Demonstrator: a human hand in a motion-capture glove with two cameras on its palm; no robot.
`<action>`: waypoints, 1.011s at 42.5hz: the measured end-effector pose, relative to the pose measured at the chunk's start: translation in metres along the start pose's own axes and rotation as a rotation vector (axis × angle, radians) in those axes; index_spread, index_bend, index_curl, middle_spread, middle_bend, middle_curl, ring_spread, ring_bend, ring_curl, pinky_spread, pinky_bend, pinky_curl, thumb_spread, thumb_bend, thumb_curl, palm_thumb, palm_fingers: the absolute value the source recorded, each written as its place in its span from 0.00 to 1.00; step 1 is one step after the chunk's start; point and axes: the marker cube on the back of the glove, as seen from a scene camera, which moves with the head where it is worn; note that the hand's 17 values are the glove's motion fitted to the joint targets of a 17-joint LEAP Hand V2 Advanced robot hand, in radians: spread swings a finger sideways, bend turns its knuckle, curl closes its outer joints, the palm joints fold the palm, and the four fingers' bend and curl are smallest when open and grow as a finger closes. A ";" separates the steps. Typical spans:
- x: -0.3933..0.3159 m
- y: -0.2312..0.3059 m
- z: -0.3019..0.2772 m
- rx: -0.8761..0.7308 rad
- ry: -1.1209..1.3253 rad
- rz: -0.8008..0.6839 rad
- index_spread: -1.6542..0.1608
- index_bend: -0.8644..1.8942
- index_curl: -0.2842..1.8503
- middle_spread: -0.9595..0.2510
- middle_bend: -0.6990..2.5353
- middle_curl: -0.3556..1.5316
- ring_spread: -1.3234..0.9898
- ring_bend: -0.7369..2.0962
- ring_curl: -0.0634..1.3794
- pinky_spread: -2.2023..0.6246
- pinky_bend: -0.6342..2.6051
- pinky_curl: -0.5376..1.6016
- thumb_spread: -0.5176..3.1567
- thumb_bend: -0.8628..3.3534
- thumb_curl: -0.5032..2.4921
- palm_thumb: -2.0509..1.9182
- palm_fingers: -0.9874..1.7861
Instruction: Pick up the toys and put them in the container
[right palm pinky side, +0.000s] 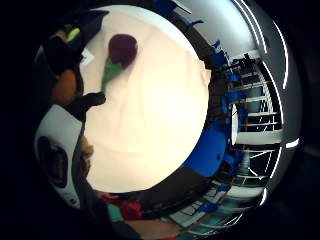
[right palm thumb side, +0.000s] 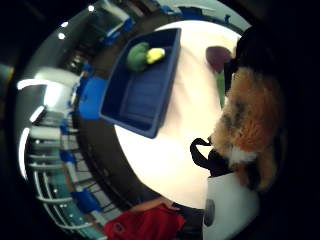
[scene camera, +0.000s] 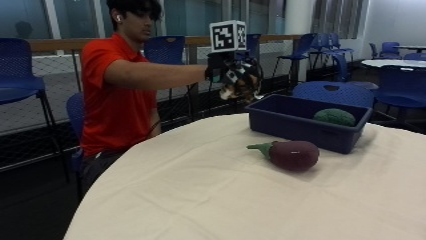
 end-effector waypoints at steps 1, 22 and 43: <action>-0.003 -0.005 -0.006 0.006 -0.003 -0.004 0.70 0.49 0.44 0.49 0.30 0.33 0.37 0.52 0.32 0.62 0.52 0.41 0.40 0.25 0.40 0.68 0.65; -0.149 -0.108 -0.041 0.045 -0.100 -0.275 0.68 0.45 0.51 0.47 0.28 0.36 0.36 0.50 0.33 0.62 0.51 0.41 0.38 0.24 0.44 0.68 0.66; -0.162 -0.122 -0.003 -0.073 -0.074 -0.287 0.66 0.37 0.50 0.68 0.24 0.33 0.50 0.32 0.28 0.73 0.59 0.46 0.44 0.19 0.40 0.58 0.27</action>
